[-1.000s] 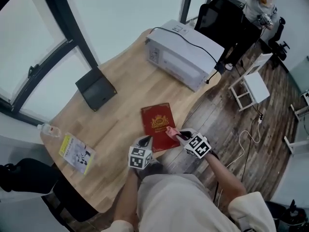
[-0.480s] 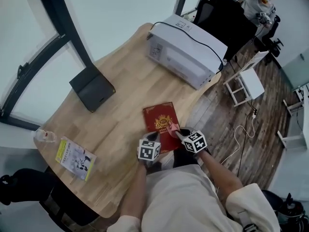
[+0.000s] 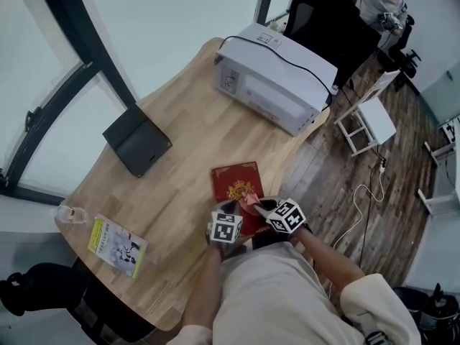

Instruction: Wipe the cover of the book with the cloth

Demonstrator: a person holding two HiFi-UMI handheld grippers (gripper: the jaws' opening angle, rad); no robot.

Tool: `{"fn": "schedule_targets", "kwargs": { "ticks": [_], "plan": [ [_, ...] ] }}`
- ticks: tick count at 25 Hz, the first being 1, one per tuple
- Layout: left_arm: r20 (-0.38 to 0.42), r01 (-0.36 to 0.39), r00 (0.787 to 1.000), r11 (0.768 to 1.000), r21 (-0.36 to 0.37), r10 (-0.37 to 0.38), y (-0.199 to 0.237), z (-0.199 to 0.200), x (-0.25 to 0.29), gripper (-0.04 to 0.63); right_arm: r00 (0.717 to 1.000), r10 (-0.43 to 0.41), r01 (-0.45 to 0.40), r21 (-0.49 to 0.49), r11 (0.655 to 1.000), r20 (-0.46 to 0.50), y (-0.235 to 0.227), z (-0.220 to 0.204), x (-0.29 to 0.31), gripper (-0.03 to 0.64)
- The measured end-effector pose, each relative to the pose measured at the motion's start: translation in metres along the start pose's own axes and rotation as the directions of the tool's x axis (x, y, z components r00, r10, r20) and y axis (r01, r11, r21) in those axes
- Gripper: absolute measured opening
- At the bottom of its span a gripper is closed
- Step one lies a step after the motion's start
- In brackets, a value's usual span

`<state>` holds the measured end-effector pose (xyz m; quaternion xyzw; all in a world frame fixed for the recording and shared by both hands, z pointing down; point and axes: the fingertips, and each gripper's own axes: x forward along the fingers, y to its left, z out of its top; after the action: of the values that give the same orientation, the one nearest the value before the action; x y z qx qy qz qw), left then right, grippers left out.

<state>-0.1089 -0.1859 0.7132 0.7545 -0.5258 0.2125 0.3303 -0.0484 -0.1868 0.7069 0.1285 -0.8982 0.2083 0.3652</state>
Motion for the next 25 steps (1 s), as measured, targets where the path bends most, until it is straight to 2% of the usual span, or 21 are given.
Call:
{"fn": "schedule_targets", "kwargs": {
  "ticks": [1, 2, 4, 6, 7, 8, 9, 12, 14, 17, 19, 25],
  "plan": [
    [-0.003, -0.008, 1.000, 1.000, 0.014, 0.008, 0.000, 0.001, 0.000, 0.008, 0.999, -0.008, 0.004, -0.144, 0.990, -0.031, -0.001, 0.003, 0.000, 0.031],
    [-0.003, -0.019, 1.000, 1.000, 0.025, 0.019, 0.000, 0.002, 0.001, 0.008, 0.998, -0.027, 0.008, -0.289, 0.957, -0.064, -0.002, 0.004, 0.000, 0.031],
    [-0.008, -0.033, 0.999, 0.999, 0.038, 0.033, 0.000, 0.002, 0.003, 0.008, 0.990, -0.081, 0.006, -0.542, 0.841, -0.115, -0.006, 0.001, 0.004, 0.031],
    [-0.018, -0.028, 0.999, 0.998, 0.054, 0.029, -0.002, 0.001, 0.003, 0.008, 0.984, -0.119, -0.007, -0.697, 0.717, -0.132, -0.007, -0.004, 0.009, 0.031],
    [-0.021, -0.019, 1.000, 0.998, 0.060, 0.021, -0.003, 0.001, 0.003, 0.008, 0.983, -0.128, -0.009, -0.736, 0.677, -0.131, -0.006, -0.005, 0.011, 0.031],
    [-0.022, -0.008, 1.000, 0.998, 0.060, 0.009, -0.004, 0.001, 0.003, 0.008, 0.983, -0.133, -0.008, -0.753, 0.658, -0.126, -0.007, -0.004, 0.013, 0.031],
    [-0.021, 0.005, 1.000, 0.999, 0.053, -0.003, -0.004, 0.001, 0.002, 0.008, 0.984, -0.133, -0.002, -0.753, 0.657, -0.120, -0.008, -0.001, 0.015, 0.031],
    [-0.009, 0.044, 0.999, 0.999, 0.000, -0.044, -0.002, 0.001, -0.001, 0.008, 0.986, -0.134, 0.027, -0.710, 0.703, -0.096, -0.023, 0.014, 0.020, 0.031],
    [-0.009, 0.077, 0.997, 0.996, -0.035, -0.077, -0.002, 0.000, -0.001, 0.008, 0.986, -0.142, 0.041, -0.693, 0.720, -0.089, -0.036, 0.025, 0.024, 0.031],
    [-0.016, 0.112, 0.993, 0.992, -0.067, -0.113, -0.002, 0.000, 0.000, 0.008, 0.983, -0.161, 0.059, -0.688, 0.723, -0.084, -0.059, 0.044, 0.030, 0.031],
    [-0.030, 0.114, 0.993, 0.992, -0.051, -0.116, -0.003, 0.001, 0.003, 0.008, 0.982, -0.171, 0.070, -0.681, 0.729, -0.082, -0.075, 0.057, 0.035, 0.031],
    [-0.056, 0.052, 0.997, 0.998, -0.024, -0.054, 0.000, -0.004, 0.001, 0.008, 0.968, -0.217, 0.072, -0.696, 0.715, -0.122, -0.113, 0.083, 0.048, 0.031]
  ]
}}
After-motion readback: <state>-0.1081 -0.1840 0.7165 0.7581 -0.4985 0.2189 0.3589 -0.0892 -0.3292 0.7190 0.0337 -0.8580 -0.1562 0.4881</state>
